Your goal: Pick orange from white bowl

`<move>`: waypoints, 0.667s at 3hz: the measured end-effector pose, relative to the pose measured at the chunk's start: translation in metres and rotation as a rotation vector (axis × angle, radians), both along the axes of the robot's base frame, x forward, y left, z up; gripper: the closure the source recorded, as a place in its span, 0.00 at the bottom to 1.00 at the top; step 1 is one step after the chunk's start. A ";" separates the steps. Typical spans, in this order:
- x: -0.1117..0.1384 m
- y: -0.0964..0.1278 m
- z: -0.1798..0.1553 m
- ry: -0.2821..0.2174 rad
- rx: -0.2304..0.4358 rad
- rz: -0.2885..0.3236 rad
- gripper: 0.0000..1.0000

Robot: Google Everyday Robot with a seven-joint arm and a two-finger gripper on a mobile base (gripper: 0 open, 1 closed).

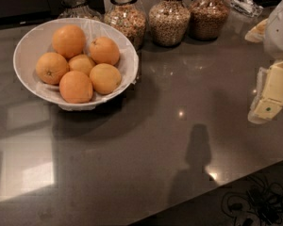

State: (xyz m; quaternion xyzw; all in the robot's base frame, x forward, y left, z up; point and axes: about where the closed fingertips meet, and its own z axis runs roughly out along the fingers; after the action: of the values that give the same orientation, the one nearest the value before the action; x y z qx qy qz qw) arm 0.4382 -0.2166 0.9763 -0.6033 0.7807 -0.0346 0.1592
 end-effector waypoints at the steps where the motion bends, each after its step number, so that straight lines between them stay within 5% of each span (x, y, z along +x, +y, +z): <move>1: 0.000 0.000 0.000 0.000 0.000 0.000 0.00; 2: 0.010 0.017 -0.003 -0.014 0.029 0.042 0.00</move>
Offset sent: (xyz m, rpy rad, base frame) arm 0.0222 0.0380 -0.0118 0.0678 -0.0096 0.0988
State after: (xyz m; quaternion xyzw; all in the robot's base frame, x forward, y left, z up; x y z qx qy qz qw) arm 0.4478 -0.1996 0.9736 -0.6170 0.7672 -0.0240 0.1740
